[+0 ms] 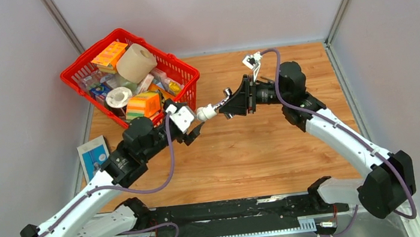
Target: Install the water faucets
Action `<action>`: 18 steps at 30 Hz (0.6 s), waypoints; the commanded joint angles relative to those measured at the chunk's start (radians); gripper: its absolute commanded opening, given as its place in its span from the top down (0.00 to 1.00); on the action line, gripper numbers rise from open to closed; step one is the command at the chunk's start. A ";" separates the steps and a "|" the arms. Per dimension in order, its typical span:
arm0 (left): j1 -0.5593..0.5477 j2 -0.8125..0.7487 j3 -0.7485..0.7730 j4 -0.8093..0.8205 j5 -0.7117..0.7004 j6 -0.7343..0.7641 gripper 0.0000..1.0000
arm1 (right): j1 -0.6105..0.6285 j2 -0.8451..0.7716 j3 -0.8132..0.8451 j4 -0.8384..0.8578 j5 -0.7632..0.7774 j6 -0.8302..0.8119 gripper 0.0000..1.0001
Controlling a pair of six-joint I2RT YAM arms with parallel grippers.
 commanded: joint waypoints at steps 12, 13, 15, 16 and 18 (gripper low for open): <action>0.264 0.098 0.109 0.066 0.474 -0.776 0.15 | 0.000 -0.122 -0.040 0.142 0.018 -0.221 1.00; 0.267 0.080 0.095 0.102 0.468 -0.902 0.15 | 0.000 -0.132 -0.062 0.162 0.030 -0.233 1.00; 0.276 0.046 0.049 0.200 0.430 -1.072 0.15 | 0.001 -0.149 -0.091 0.206 0.049 -0.253 1.00; 0.278 0.034 0.031 0.231 0.417 -1.159 0.15 | 0.000 -0.154 -0.111 0.234 0.052 -0.253 1.00; 0.276 0.024 0.026 0.219 0.360 -1.259 0.15 | 0.000 -0.163 -0.155 0.315 0.060 -0.246 1.00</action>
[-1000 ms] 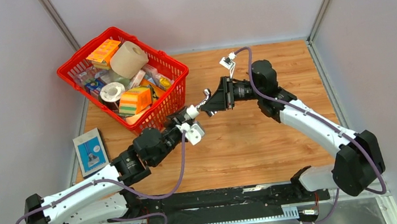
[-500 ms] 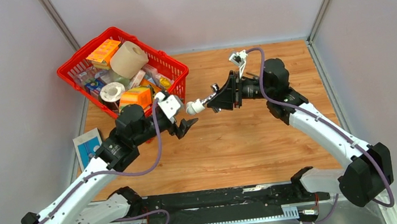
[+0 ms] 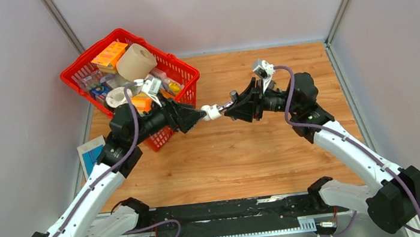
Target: Install the water faucets
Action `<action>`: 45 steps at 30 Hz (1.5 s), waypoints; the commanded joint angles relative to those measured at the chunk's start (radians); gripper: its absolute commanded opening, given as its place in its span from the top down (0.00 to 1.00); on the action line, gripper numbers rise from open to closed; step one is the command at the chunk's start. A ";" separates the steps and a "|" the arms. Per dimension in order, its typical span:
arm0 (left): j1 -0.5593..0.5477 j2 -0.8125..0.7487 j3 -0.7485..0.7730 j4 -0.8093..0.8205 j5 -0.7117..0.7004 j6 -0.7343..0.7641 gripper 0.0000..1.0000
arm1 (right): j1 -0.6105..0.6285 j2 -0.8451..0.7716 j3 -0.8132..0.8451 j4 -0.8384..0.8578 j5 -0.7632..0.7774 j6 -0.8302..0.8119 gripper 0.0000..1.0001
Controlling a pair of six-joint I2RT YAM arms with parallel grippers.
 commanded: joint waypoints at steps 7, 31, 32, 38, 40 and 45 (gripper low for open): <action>0.007 0.013 -0.016 0.095 -0.114 -0.570 0.15 | 0.020 -0.065 -0.146 0.407 0.080 -0.041 1.00; 0.007 0.126 -0.125 0.501 0.009 -0.849 0.71 | 0.078 -0.022 -0.186 0.498 0.173 -0.069 1.00; 0.006 0.125 -0.125 0.513 0.009 -0.837 0.99 | 0.078 -0.019 -0.184 0.496 0.183 -0.046 1.00; 0.006 0.099 -0.134 0.565 -0.024 -0.604 1.00 | 0.076 -0.010 -0.196 0.542 0.203 0.175 1.00; 0.006 0.059 -0.155 0.585 -0.059 -0.508 1.00 | 0.076 -0.002 -0.195 0.555 0.201 0.256 1.00; -0.005 -0.029 -0.227 0.660 -0.120 -0.238 1.00 | 0.073 0.039 -0.192 0.569 0.193 0.466 1.00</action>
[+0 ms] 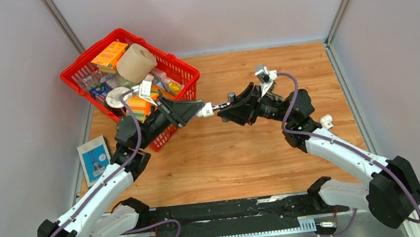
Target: Install the water faucets
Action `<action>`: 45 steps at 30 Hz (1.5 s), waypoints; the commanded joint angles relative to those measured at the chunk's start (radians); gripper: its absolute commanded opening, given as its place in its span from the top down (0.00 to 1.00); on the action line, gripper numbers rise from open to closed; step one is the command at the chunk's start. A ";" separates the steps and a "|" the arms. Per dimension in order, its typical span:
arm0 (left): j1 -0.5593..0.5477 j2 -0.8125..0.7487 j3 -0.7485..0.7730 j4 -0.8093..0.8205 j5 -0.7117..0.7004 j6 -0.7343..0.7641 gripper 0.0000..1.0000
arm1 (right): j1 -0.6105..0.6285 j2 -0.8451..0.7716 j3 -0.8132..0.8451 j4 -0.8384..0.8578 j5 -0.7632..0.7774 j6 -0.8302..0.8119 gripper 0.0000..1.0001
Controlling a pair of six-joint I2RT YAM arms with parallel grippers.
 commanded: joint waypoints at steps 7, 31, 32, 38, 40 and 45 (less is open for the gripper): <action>-0.142 -0.166 -0.053 0.034 -0.020 0.919 1.00 | -0.010 0.116 0.062 -0.014 -0.058 0.504 1.00; -0.283 -0.349 0.037 -0.407 -0.211 1.208 0.29 | -0.039 0.105 0.197 -0.291 -0.077 0.061 1.00; -0.283 -0.345 0.053 -0.419 -0.253 1.157 0.24 | -0.040 0.096 0.197 -0.298 -0.057 0.012 1.00; -0.267 -0.253 0.202 -0.589 -0.449 0.781 0.15 | -0.039 0.043 0.161 -0.223 -0.048 -0.187 1.00; -0.221 -0.208 0.255 -0.664 -0.451 0.656 0.15 | -0.039 0.015 0.122 -0.167 -0.048 -0.235 1.00; -0.049 -0.121 0.269 -0.614 -0.148 0.359 0.13 | -0.039 -0.030 0.078 -0.084 -0.068 -0.293 1.00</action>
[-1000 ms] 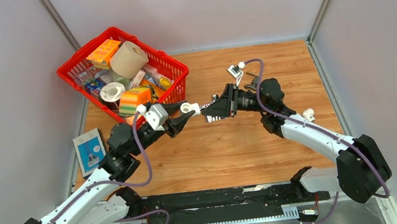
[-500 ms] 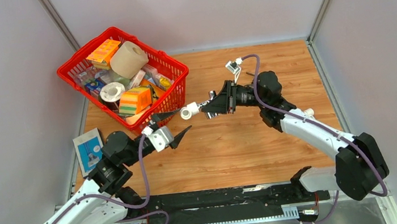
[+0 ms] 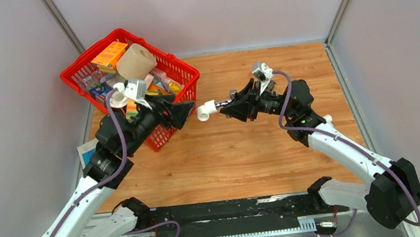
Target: Install the water faucets
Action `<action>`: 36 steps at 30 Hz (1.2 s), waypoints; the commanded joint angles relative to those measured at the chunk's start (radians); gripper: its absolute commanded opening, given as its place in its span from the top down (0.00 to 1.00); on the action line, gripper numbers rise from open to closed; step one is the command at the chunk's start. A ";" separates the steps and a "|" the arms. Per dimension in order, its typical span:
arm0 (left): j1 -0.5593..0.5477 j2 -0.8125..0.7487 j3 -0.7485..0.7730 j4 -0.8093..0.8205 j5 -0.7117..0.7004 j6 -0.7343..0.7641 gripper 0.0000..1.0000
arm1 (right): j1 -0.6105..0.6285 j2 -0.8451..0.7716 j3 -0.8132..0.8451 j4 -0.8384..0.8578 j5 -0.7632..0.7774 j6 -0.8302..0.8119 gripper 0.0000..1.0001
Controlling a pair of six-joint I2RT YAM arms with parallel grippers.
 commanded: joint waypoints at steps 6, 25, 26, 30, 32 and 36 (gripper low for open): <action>0.148 0.102 -0.097 0.266 0.393 -0.469 0.13 | 0.001 -0.058 -0.043 0.252 -0.051 -0.117 1.00; 0.153 0.257 -0.130 0.551 0.767 -0.565 0.23 | 0.001 -0.049 -0.049 0.334 -0.108 -0.114 1.00; 0.153 0.260 -0.129 0.559 0.775 -0.559 0.24 | 0.001 -0.049 -0.048 0.335 -0.111 -0.110 1.00; 0.153 0.263 -0.115 0.547 0.812 -0.493 0.60 | 0.001 -0.039 -0.036 0.334 -0.119 -0.071 1.00; 0.151 0.256 -0.098 0.486 0.817 -0.401 0.85 | 0.001 -0.035 -0.020 0.312 -0.119 -0.047 1.00; 0.153 0.210 -0.043 0.293 0.775 -0.142 1.00 | 0.001 -0.020 0.007 0.280 -0.128 0.042 1.00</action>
